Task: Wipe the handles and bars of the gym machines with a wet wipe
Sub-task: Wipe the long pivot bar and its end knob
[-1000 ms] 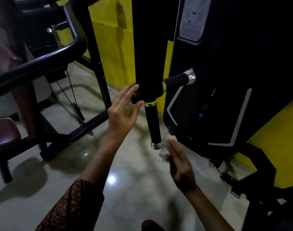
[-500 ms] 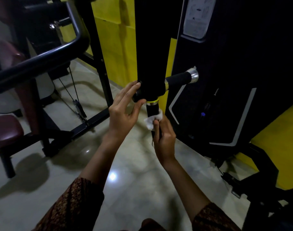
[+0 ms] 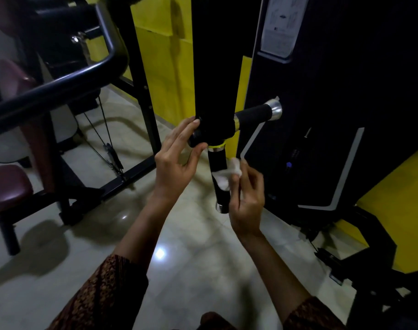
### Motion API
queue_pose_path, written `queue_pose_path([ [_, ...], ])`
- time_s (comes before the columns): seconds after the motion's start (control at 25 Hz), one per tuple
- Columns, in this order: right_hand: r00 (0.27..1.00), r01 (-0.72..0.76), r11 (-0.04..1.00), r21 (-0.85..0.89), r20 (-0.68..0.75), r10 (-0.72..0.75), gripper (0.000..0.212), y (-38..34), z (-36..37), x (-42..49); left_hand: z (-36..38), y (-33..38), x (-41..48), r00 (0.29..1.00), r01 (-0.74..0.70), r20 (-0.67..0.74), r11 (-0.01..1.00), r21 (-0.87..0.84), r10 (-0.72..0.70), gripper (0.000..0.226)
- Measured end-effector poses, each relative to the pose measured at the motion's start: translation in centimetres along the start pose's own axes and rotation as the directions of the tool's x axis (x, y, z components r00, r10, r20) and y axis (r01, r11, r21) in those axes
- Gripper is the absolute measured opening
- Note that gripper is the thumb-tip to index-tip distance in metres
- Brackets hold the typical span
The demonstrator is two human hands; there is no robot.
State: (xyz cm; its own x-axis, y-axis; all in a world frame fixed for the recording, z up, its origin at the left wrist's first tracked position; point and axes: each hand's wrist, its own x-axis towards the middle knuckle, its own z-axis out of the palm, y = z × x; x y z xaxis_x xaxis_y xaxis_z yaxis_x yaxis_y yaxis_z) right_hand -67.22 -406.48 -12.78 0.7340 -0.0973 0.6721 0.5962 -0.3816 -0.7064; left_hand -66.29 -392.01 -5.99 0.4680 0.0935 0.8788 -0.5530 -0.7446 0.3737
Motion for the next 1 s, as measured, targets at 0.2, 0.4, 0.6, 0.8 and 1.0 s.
queue_pose_path([
  [0.2, 0.985, 0.165, 0.984, -0.07, 0.069, -0.161, 0.043, -0.3, 2.9, 1.0, 0.0, 0.1, -0.1, 1.0, 0.009, 0.003, 1.0, -0.005, -0.009, 0.041],
  [0.4, 0.953, 0.3, 0.933, -0.198, 0.111, -0.282, 0.036, 3.0, 1.4, -3.0, -0.1, 0.3, -0.1, 1.0, 0.026, 0.007, 1.0, -0.004, -0.026, 0.041],
  [0.6, 0.943, 0.315, 0.892, -0.323, 0.212, -0.257, 0.033, 5.9, -0.6, -7.6, -0.1, 0.3, -0.2, 1.0, 0.028, 0.003, 0.999, -0.015, -0.028, 0.042],
  [0.8, 0.95, 0.304, 0.908, -0.288, 0.167, -0.265, 0.031, 5.0, -3.2, -8.5, 0.0, 0.3, -0.2, 1.0, 0.028, 0.001, 1.0, -0.005, -0.028, 0.042],
  [1.0, 0.872, 0.482, 0.851, -0.21, 0.207, -0.443, 0.037, -0.1, 0.0, 0.2, 0.0, 0.4, -0.1, 0.999, 0.043, 0.002, 0.999, -0.009, -0.043, 0.042],
])
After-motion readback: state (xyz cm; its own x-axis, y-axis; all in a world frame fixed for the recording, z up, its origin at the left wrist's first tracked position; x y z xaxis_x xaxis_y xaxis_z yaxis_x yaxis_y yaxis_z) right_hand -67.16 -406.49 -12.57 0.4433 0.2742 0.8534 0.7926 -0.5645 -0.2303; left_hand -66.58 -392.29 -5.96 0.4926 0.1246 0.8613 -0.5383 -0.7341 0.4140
